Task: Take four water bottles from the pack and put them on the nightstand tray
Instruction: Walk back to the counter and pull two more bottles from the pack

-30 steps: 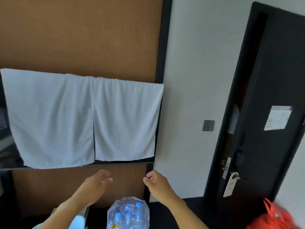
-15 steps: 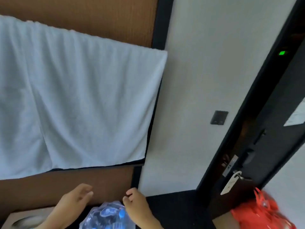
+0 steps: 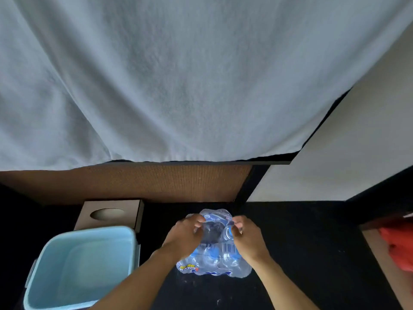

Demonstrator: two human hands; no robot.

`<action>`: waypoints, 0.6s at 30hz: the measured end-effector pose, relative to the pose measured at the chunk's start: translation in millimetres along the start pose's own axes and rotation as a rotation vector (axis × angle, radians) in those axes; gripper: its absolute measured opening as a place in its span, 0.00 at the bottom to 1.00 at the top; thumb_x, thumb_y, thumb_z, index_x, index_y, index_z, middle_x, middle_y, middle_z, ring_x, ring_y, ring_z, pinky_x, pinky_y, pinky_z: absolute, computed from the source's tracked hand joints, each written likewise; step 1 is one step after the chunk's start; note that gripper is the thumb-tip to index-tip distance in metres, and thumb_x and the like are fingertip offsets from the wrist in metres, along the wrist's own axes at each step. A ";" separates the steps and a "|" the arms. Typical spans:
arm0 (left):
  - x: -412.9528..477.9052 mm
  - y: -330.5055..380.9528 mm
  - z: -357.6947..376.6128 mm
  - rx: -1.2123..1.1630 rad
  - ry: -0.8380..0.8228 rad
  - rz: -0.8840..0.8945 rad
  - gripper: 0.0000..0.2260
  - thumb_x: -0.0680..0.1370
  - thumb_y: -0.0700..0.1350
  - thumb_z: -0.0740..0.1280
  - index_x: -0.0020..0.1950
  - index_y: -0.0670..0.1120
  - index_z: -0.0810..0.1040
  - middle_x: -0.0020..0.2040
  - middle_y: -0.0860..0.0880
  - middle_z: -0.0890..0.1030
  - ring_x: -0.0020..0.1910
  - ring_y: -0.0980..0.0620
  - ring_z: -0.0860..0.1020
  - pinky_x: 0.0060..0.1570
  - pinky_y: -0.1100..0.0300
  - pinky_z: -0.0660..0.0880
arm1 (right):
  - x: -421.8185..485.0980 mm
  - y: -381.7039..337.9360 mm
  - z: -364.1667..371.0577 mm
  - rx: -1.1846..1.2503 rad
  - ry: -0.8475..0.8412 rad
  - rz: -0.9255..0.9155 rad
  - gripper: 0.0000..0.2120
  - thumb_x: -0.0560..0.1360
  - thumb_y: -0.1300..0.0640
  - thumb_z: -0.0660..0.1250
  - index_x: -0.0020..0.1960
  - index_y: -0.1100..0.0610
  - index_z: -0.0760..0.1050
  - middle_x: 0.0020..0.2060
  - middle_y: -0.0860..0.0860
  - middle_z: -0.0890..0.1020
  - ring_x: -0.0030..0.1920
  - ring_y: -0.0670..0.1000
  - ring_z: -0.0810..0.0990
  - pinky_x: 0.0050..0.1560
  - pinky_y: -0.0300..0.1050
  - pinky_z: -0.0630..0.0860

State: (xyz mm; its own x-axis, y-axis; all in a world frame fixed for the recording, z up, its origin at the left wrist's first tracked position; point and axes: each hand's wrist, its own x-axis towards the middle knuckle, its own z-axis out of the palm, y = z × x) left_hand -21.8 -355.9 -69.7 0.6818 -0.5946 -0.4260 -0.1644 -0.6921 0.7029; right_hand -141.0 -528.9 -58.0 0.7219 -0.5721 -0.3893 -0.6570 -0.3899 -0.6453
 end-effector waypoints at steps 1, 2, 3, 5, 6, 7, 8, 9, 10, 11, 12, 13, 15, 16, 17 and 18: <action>11.0 -0.8 7.2 0.035 -0.022 0.008 0.15 0.79 0.46 0.63 0.63 0.57 0.79 0.56 0.56 0.83 0.55 0.56 0.82 0.59 0.55 0.79 | 7.8 1.8 7.0 -0.055 -0.007 -0.014 0.15 0.81 0.56 0.63 0.66 0.55 0.77 0.60 0.53 0.82 0.58 0.51 0.82 0.58 0.44 0.77; 21.1 -1.6 14.5 0.088 -0.059 0.016 0.16 0.80 0.46 0.62 0.65 0.56 0.78 0.58 0.54 0.83 0.57 0.54 0.82 0.59 0.54 0.79 | 15.1 3.9 13.3 -0.128 -0.012 -0.027 0.17 0.81 0.56 0.64 0.69 0.54 0.76 0.62 0.53 0.81 0.60 0.52 0.81 0.60 0.45 0.77; 29.8 -1.8 21.9 0.158 -0.111 0.028 0.17 0.80 0.46 0.61 0.67 0.56 0.78 0.60 0.52 0.83 0.57 0.51 0.82 0.59 0.53 0.79 | 21.5 6.3 18.4 -0.211 -0.022 -0.033 0.18 0.81 0.54 0.63 0.71 0.54 0.75 0.63 0.53 0.80 0.62 0.53 0.80 0.62 0.47 0.76; 44.6 -5.1 36.9 0.303 -0.231 0.045 0.16 0.82 0.47 0.59 0.67 0.54 0.78 0.62 0.49 0.83 0.56 0.47 0.82 0.54 0.54 0.78 | 32.0 11.8 26.9 -0.358 -0.058 -0.021 0.20 0.81 0.52 0.63 0.72 0.54 0.73 0.65 0.54 0.78 0.64 0.54 0.79 0.63 0.49 0.76; 50.3 -6.6 42.2 0.366 -0.278 0.047 0.15 0.82 0.47 0.58 0.65 0.53 0.79 0.62 0.48 0.83 0.57 0.46 0.81 0.52 0.54 0.76 | 35.7 14.7 30.6 -0.417 -0.077 -0.010 0.21 0.81 0.51 0.63 0.72 0.54 0.73 0.65 0.55 0.78 0.63 0.54 0.79 0.63 0.49 0.77; 55.0 -7.4 45.6 0.416 -0.313 0.039 0.14 0.82 0.47 0.58 0.62 0.51 0.80 0.63 0.48 0.83 0.58 0.45 0.81 0.51 0.53 0.75 | 39.1 17.3 33.9 -0.466 -0.088 -0.004 0.21 0.80 0.50 0.63 0.72 0.54 0.73 0.65 0.55 0.78 0.63 0.54 0.80 0.62 0.50 0.77; 58.9 -7.8 47.9 0.449 -0.344 0.025 0.13 0.82 0.46 0.58 0.60 0.50 0.81 0.62 0.47 0.83 0.58 0.44 0.81 0.51 0.52 0.75 | 42.0 20.0 36.3 -0.501 -0.088 -0.002 0.20 0.80 0.50 0.64 0.71 0.54 0.73 0.64 0.55 0.78 0.62 0.54 0.80 0.62 0.50 0.78; 61.9 -7.7 48.9 0.466 -0.378 0.010 0.13 0.82 0.45 0.59 0.59 0.48 0.82 0.61 0.46 0.83 0.57 0.44 0.81 0.51 0.51 0.77 | 44.3 22.3 38.2 -0.520 -0.078 -0.005 0.20 0.80 0.50 0.65 0.71 0.54 0.73 0.64 0.55 0.79 0.61 0.54 0.80 0.61 0.50 0.78; 64.3 -7.0 49.0 0.475 -0.424 -0.003 0.12 0.82 0.43 0.61 0.59 0.47 0.82 0.60 0.45 0.83 0.57 0.43 0.82 0.53 0.50 0.79 | 46.5 24.3 39.7 -0.528 -0.065 -0.011 0.20 0.80 0.51 0.66 0.71 0.54 0.73 0.63 0.56 0.79 0.61 0.54 0.81 0.61 0.49 0.78; 66.0 -6.6 48.7 0.472 -0.479 -0.012 0.12 0.82 0.40 0.62 0.60 0.45 0.83 0.60 0.45 0.84 0.57 0.43 0.83 0.56 0.49 0.79 | 47.8 26.1 41.1 -0.534 -0.053 -0.017 0.21 0.80 0.51 0.67 0.71 0.54 0.73 0.62 0.56 0.79 0.60 0.54 0.81 0.60 0.49 0.79; 66.8 -5.3 47.6 0.463 -0.527 -0.014 0.12 0.82 0.39 0.63 0.61 0.44 0.83 0.60 0.45 0.84 0.58 0.44 0.83 0.59 0.51 0.79 | 49.0 27.2 42.3 -0.542 -0.044 -0.022 0.21 0.79 0.51 0.68 0.71 0.54 0.73 0.62 0.55 0.79 0.60 0.54 0.81 0.60 0.49 0.79; 66.4 -2.4 45.7 0.449 -0.555 -0.012 0.12 0.82 0.38 0.63 0.63 0.44 0.83 0.61 0.45 0.84 0.59 0.45 0.83 0.60 0.54 0.78 | 49.8 28.1 43.6 -0.556 -0.035 -0.024 0.21 0.79 0.51 0.68 0.70 0.53 0.73 0.62 0.55 0.79 0.60 0.54 0.81 0.60 0.48 0.79; 64.3 3.5 42.9 0.376 -0.569 -0.025 0.13 0.83 0.44 0.64 0.64 0.47 0.83 0.61 0.47 0.85 0.58 0.49 0.83 0.60 0.58 0.77 | 50.7 29.4 46.5 -0.584 -0.016 -0.018 0.21 0.79 0.51 0.69 0.70 0.53 0.73 0.61 0.55 0.79 0.59 0.54 0.81 0.59 0.48 0.79; 63.3 6.2 42.7 0.361 -0.575 -0.032 0.13 0.82 0.47 0.65 0.65 0.50 0.82 0.61 0.48 0.85 0.58 0.51 0.82 0.61 0.58 0.76 | 50.8 30.5 48.1 -0.596 -0.007 -0.012 0.21 0.79 0.51 0.69 0.70 0.53 0.73 0.61 0.55 0.79 0.59 0.54 0.81 0.59 0.47 0.79; 61.9 7.8 43.2 0.374 -0.589 -0.035 0.14 0.81 0.50 0.66 0.66 0.52 0.81 0.62 0.50 0.84 0.59 0.51 0.82 0.61 0.59 0.76 | 50.6 31.4 49.9 -0.612 -0.001 -0.005 0.21 0.78 0.51 0.69 0.70 0.53 0.73 0.61 0.55 0.79 0.59 0.54 0.80 0.60 0.47 0.78; 60.4 8.3 44.9 0.407 -0.601 -0.037 0.16 0.79 0.53 0.68 0.67 0.54 0.80 0.64 0.51 0.83 0.61 0.51 0.80 0.60 0.59 0.75 | 50.2 32.6 52.0 -0.633 0.001 0.000 0.21 0.79 0.51 0.69 0.70 0.53 0.73 0.62 0.55 0.78 0.60 0.54 0.80 0.61 0.47 0.77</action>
State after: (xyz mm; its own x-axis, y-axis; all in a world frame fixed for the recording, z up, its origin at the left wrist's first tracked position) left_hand -14.0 -415.9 -115.2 0.2022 -0.6092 -0.7668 -0.4811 -0.7438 0.4640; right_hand -114.8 -532.8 -132.8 0.7218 -0.5728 -0.3885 -0.6586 -0.7410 -0.1311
